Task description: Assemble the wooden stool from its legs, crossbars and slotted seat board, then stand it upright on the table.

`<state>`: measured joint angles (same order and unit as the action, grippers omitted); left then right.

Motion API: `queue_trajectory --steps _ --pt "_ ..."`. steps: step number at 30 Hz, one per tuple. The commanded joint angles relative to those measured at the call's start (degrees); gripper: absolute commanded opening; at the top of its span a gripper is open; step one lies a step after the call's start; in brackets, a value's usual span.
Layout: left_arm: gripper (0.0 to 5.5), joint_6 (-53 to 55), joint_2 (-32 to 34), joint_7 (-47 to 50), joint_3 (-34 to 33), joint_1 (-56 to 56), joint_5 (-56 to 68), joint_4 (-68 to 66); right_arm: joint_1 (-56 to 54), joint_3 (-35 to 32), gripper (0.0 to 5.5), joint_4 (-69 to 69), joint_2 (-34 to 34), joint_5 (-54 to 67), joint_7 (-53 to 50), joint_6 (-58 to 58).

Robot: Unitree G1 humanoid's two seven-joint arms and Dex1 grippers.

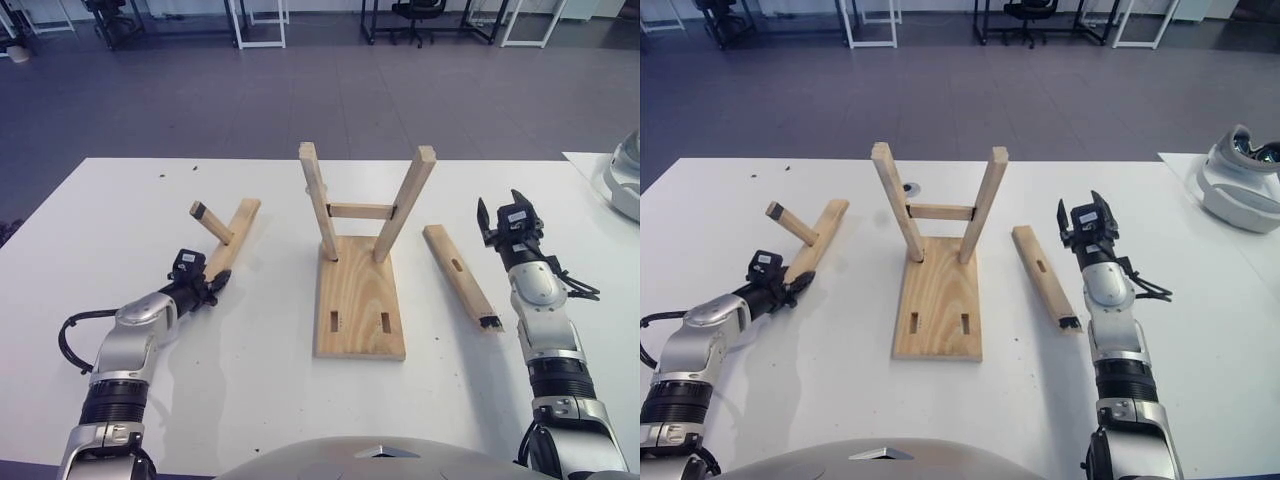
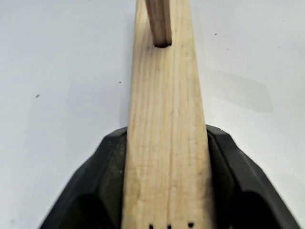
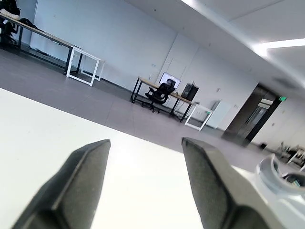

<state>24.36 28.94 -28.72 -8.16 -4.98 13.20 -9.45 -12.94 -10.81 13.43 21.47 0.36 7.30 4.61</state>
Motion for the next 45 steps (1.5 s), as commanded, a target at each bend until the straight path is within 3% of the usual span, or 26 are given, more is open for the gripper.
queue_trajectory --steps 1,3,6,12,19,28,32,37,39,45 --pt "2.04 -6.07 0.71 -4.26 -9.38 -4.96 9.32 5.15 -7.13 -5.84 2.79 -10.06 -0.72 20.77 7.10 -16.03" --pt "2.04 -5.57 2.40 -6.63 -11.97 -9.34 14.70 12.53 -14.18 -8.60 3.13 -18.78 -1.64 36.70 6.43 -27.02" --pt "2.04 -1.20 4.79 -7.17 -9.54 -15.76 18.13 22.83 -22.63 -7.45 3.66 -25.94 -4.42 49.60 2.02 -36.35" --pt "2.04 6.03 4.75 -8.62 3.93 -27.29 18.89 33.37 -31.64 -0.92 3.77 -32.63 -15.87 65.86 -8.43 -44.95" --pt "2.04 7.08 5.70 -9.60 7.23 -25.90 17.66 36.60 -31.85 -2.54 3.77 -33.12 -16.93 72.98 -14.72 -43.85" --pt "2.04 8.95 5.81 -9.78 7.43 -24.04 18.52 39.28 -28.79 -3.94 2.14 -35.36 -16.66 77.75 -20.72 -42.33" --pt "2.04 9.04 5.95 -10.74 7.70 -22.80 18.72 40.28 -25.34 -4.04 1.35 -36.77 -16.38 80.49 -22.89 -42.28" --pt "2.03 8.96 5.74 -12.14 9.53 -19.35 18.75 42.11 -17.30 -3.74 1.23 -41.44 -14.40 81.78 -24.35 -42.50" --pt "2.60 9.13 5.84 -12.63 10.78 -16.40 18.68 43.28 -9.34 -4.57 1.09 -46.60 -10.81 79.90 -24.29 -43.57" --pt "3.61 7.57 6.70 -11.98 11.54 -5.87 15.57 44.27 17.86 -13.87 1.03 -56.08 -5.86 85.10 -22.74 -40.69"
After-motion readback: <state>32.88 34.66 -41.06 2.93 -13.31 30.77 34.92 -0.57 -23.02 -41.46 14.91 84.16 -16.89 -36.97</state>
